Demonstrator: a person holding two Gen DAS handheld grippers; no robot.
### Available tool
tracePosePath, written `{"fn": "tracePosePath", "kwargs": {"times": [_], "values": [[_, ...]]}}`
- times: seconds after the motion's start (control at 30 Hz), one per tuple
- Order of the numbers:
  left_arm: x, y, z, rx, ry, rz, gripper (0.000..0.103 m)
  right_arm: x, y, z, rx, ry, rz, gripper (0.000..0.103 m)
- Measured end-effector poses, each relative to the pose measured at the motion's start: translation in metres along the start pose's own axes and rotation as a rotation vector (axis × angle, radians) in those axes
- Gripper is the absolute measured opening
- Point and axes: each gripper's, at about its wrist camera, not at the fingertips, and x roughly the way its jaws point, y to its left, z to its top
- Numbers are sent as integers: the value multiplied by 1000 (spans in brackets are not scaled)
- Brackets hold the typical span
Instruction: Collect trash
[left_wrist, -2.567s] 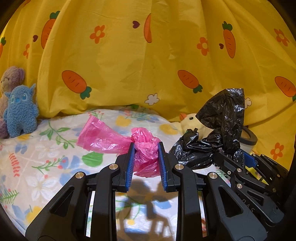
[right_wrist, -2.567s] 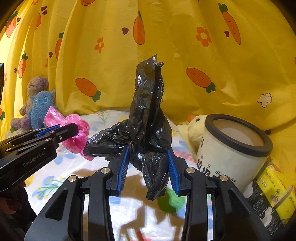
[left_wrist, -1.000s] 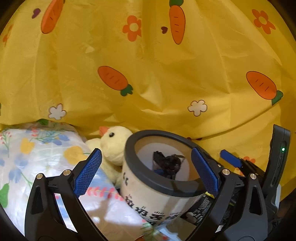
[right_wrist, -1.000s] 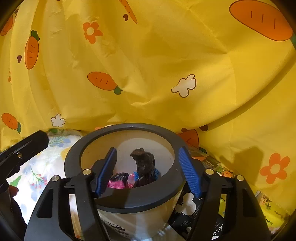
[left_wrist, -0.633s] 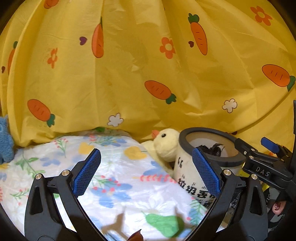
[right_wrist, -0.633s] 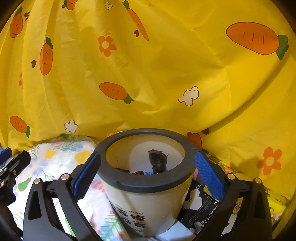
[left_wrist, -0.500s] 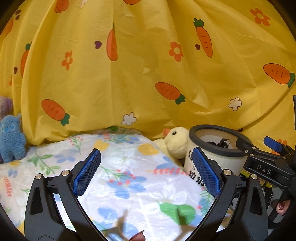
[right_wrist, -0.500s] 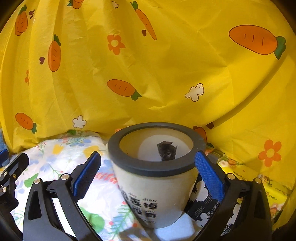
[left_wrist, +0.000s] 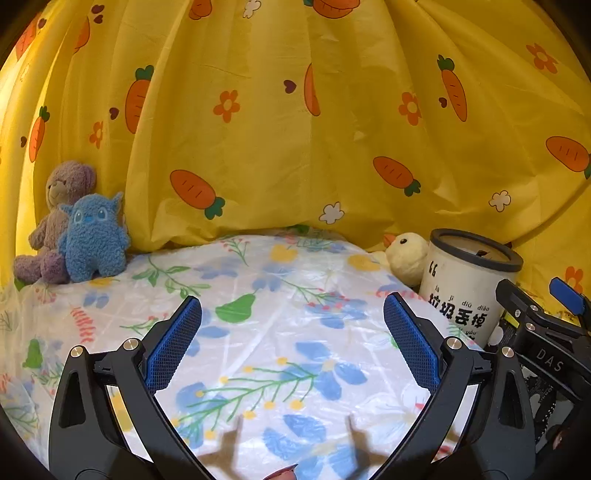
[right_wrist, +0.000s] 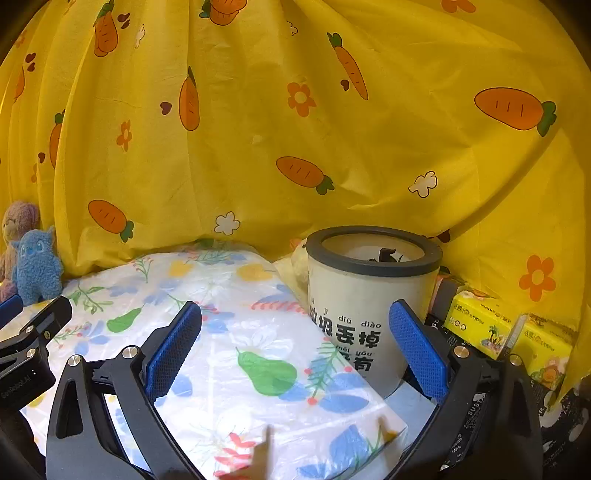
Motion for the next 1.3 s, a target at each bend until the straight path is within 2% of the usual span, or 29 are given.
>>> {"fn": "tracePosePath", "kwargs": {"times": [0.13, 0.43, 1.3], "values": [[-17, 11, -10, 11, 7, 29, 97, -17, 8, -9, -5, -1, 11, 98], [-40, 27, -19, -10, -1, 37, 97, -41, 22, -15, -22, -11, 32, 98], [-49, 30, -21, -28, 12, 22, 97, -54, 31, -19, -44, -11, 36, 98]]}}
